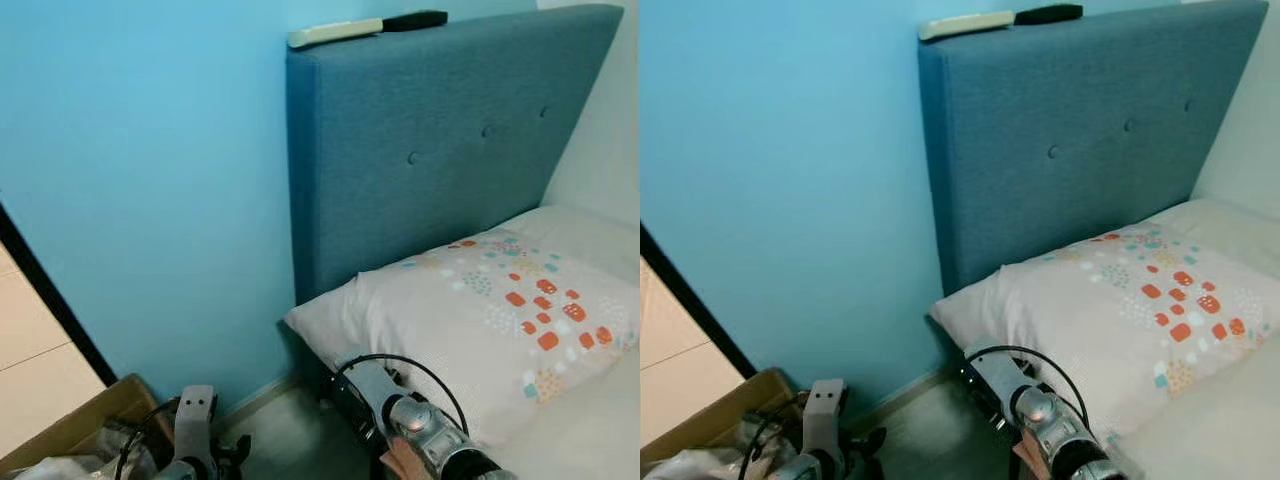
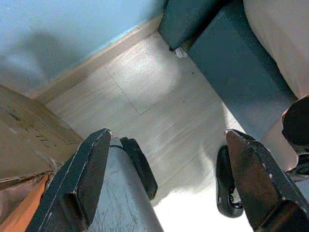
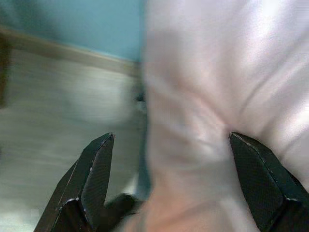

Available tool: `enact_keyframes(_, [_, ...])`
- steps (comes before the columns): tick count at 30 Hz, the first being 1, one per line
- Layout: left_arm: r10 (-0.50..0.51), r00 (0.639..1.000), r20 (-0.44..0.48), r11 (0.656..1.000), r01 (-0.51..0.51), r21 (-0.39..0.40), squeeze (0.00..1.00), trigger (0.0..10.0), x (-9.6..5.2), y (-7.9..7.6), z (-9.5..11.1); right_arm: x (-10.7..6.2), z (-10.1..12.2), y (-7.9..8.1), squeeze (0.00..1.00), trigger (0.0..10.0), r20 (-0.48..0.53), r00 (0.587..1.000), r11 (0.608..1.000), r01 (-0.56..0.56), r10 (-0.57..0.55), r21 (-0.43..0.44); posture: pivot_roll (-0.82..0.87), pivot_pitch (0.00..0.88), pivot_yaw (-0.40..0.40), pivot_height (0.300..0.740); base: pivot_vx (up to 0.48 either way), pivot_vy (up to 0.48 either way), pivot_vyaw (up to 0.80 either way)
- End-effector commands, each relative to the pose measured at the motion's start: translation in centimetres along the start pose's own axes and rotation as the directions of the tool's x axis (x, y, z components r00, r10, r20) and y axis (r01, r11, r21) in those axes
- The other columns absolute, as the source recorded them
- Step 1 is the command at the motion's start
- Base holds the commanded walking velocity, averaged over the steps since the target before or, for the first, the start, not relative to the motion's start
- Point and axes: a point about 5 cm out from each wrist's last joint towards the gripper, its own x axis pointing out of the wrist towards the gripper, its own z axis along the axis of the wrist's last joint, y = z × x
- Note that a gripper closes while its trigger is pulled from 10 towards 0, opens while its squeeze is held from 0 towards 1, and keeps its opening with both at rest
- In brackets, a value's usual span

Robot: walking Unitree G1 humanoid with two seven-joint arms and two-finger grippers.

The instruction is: Clean up the room

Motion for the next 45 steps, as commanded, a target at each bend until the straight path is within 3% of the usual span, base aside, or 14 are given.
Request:
enact_keyframes(1, [0.003, 1.0, -0.012, 1.0, -0.003, 0.01, 0.0, 10.0, -0.3, 0.3, -0.5, -0.2, -0.1, -1.2, 0.0, 10.0, -0.021, 0.999, 0.999, 0.043, -0.043, -0.009, -0.11, 0.0, -0.013, 0.576, 0.0, 0.0, 0.0])
enact_keyframes(2, [0.003, 1.0, -0.012, 1.0, -0.003, 0.01, 0.0, 10.0, -0.3, 0.3, -0.5, -0.2, -0.1, -1.2, 0.0, 10.0, -0.021, 0.999, 0.999, 0.043, -0.043, -0.009, -0.11, 0.0, -0.013, 0.576, 0.0, 0.0, 0.0])
enact_keyframes(4, [0.002, 1.0, -0.018, 1.0, -0.002, 0.014, 0.0, 10.0, -0.6, 0.5, -0.9, -0.7, -0.4, -3.6, 0.0, 10.0, -0.069, 0.992, 0.994, 0.105, -0.108, -0.039, -0.11, 0.006, -0.013, 0.576, 0.0, 0.0, 0.0])
enact_keyframes(6, [0.002, 1.0, -0.018, 1.0, -0.002, 0.014, 0.0, 10.0, -0.6, 0.5, -0.9, -0.7, -0.4, -3.6, 0.0, 10.0, -0.069, 0.992, 0.994, 0.105, -0.108, -0.039, -0.11, 0.006, -0.013, 0.576, 0.0, 0.0, 0.0])
enact_keyframes(8, [0.005, 1.0, -0.023, 1.0, -0.005, 0.015, 0.0, 10.0, -0.9, 0.8, -1.3, -1.8, -0.8, -6.8, 0.0, 10.0, -0.12, 0.976, 0.981, 0.17, -0.18, -0.094, -0.1, 0.028, -0.014, 0.576, 0.0, 0.0, 0.0])
enact_keyframes(9, [0.005, 1.0, -0.023, 1.0, -0.005, 0.015, 0.0, 10.0, -0.9, 0.8, -1.3, -1.8, -0.8, -6.8, 0.0, 10.0, -0.12, 0.976, 0.981, 0.17, -0.18, -0.094, -0.1, 0.028, -0.014, 0.576, 0.0, 0.0, 0.0])
enact_keyframes(13, [-0.001, 1.0, -0.024, 1.0, 0.001, 0.019, 0.0, 10.0, -1.3, 1.0, -1.9, -4.0, -2.7, -11.0, 0.0, 10.0, -0.228, 0.941, 0.953, 0.198, -0.251, -0.231, -0.1, 0.06, -0.014, 0.576, 0.0, 0.0, 0.0])
enact_keyframes(14, [-0.001, 1.0, -0.024, 1.0, 0.001, 0.019, 0.0, 10.0, -1.3, 1.0, -1.9, -4.0, -2.7, -11.0, 0.0, 10.0, -0.228, 0.941, 0.953, 0.198, -0.251, -0.231, -0.1, 0.06, -0.014, 0.576, 0.0, 0.0, 0.0])
enact_keyframes(17, [-0.008, 1.0, -0.022, 1.0, 0.008, 0.022, 0.0, 10.0, -1.5, 0.9, -2.1, -5.2, -3.7, -12.7, 0.0, 10.0, -0.272, 0.916, 0.926, 0.204, -0.295, -0.318, -0.1, 0.069, -0.015, 0.576, 0.0, 0.0, 0.0])
enact_keyframes(20, [-0.018, 1.0, -0.019, 0.999, 0.019, 0.027, 0.0, 10.0, -1.6, 0.8, -2.3, -6.9, -4.3, -15.2, 0.0, 10.0, -0.262, 0.882, 0.865, 0.256, -0.392, -0.432, -0.1, 0.081, -0.013, 0.576, 0.0, 0.0, 0.0])
enact_keyframes(26, [-0.027, 1.0, -0.017, 0.999, 0.027, 0.029, 0.0, 10.0, -1.5, 0.6, -2.3, -7.2, -3.3, -16.0, 0.0, 10.0, -0.181, 0.875, 0.818, 0.323, -0.45, -0.476, -0.1, 0.082, -0.012, 0.576, 0.0, 0.0, 0.0])
enact_keyframes(32, [-0.039, 0.999, -0.004, 0.999, 0.039, 0.03, 0.0, 10.0, -1.3, 0.3, -1.9, -8.1, -2.4, -17.7, 0.0, 10.0, -0.112, 0.804, 0.678, 0.406, -0.583, -0.613, -0.09, 0.083, -0.01, 0.576, 0.0, 0.0, 0.0])
enact_keyframes(35, [-0.042, 0.999, -0.001, 0.999, 0.042, 0.033, 0.0, 10.0, -1.3, 0.3, -1.8, -9.2, -3.2, -18.7, 0.0, 10.0, -0.135, 0.782, 0.643, 0.386, -0.608, -0.661, -0.09, 0.079, -0.013, 0.576, 0.0, 0.0, 0.0])
enact_keyframes(45, [-0.037, 0.999, 0.01, 0.999, 0.036, 0.035, 0.0, 10.0, -1.5, 0.7, -1.6, -11.8, -5.4, -20.5, 0.0, 10.0, -0.192, 0.746, 0.624, 0.353, -0.638, -0.697, -0.09, 0.078, -0.019, 0.576, 0.0, 0.0, 0.0])
